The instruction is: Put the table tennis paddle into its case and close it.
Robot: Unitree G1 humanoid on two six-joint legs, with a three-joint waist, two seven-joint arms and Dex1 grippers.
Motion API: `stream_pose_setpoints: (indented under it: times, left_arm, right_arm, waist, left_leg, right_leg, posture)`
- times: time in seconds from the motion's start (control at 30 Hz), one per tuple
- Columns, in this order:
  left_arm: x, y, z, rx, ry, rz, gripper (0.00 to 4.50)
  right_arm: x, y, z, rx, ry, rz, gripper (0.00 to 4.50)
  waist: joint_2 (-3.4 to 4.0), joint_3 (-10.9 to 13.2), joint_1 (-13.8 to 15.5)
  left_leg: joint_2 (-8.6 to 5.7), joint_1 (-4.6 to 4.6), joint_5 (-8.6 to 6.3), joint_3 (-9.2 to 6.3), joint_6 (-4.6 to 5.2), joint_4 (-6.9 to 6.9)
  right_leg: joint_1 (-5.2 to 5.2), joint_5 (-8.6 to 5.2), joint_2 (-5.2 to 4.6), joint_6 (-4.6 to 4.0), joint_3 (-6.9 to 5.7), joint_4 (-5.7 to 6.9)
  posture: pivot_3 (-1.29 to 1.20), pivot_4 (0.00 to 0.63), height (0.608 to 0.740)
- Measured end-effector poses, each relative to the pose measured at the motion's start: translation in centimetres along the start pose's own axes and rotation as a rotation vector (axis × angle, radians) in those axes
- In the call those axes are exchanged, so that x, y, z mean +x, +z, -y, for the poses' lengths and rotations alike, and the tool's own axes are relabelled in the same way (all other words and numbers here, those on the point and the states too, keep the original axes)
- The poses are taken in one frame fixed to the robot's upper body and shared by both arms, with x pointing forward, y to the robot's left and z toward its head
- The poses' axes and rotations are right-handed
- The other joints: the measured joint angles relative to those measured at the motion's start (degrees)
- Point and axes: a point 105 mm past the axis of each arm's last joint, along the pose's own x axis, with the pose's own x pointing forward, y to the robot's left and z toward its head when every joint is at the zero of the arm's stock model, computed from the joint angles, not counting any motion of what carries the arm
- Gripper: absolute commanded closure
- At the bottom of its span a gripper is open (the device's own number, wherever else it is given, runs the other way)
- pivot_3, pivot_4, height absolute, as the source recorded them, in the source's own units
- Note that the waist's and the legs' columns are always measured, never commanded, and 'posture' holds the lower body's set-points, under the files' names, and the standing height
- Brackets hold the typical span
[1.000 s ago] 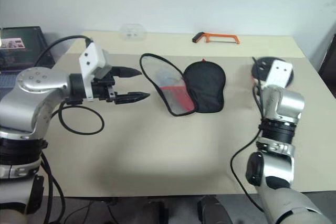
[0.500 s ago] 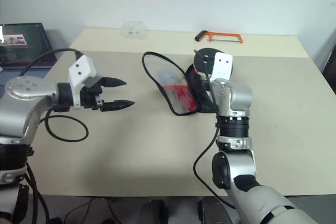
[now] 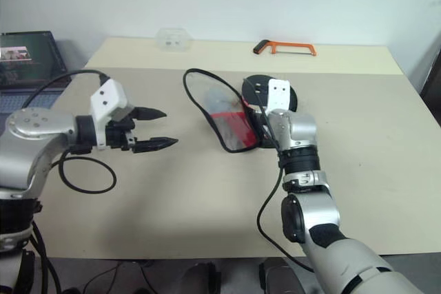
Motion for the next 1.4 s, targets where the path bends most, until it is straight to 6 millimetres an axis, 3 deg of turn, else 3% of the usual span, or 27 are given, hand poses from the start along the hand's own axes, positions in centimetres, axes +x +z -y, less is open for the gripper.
stream_pose_setpoints:
  times: [0.6,1.17,1.4]
  left_arm:
    - [-0.4,-0.2,0.1,0.001,0.014,-0.023,0.64]
    - [-0.6,-0.2,0.0,0.004,0.023,-0.038,0.64]
    - [-0.7,-0.2,0.0,0.007,0.025,-0.039,0.64]
  right_arm:
    - [1.1,-0.7,1.5,-0.049,-0.049,-0.002,3.41]
    - [1.6,-1.2,1.4,-0.055,-0.055,-0.009,3.41]
    - [1.7,-1.5,0.9,-0.055,-0.04,-0.018,1.15]
  waist:
    - [0.0,0.0,-0.32]
    - [0.0,0.0,-0.36]
    - [0.0,0.0,-0.38]
  left_leg:
    - [0.0,0.0,0.0,-0.01,0.0,0.0]
    - [0.01,0.02,0.01,-0.01,-0.01,0.03]
    - [0.0,0.02,0.01,-0.03,-0.01,0.04]
  right_leg:
    - [0.0,0.0,0.0,0.0,0.0,0.02]
    - [0.01,0.0,0.0,0.0,0.0,0.07]
    - [0.02,0.0,0.0,0.0,-0.01,0.07]
  posture:
    - [0.0,0.15,0.74]
    - [0.0,0.15,0.74]
    - [0.0,0.15,0.74]
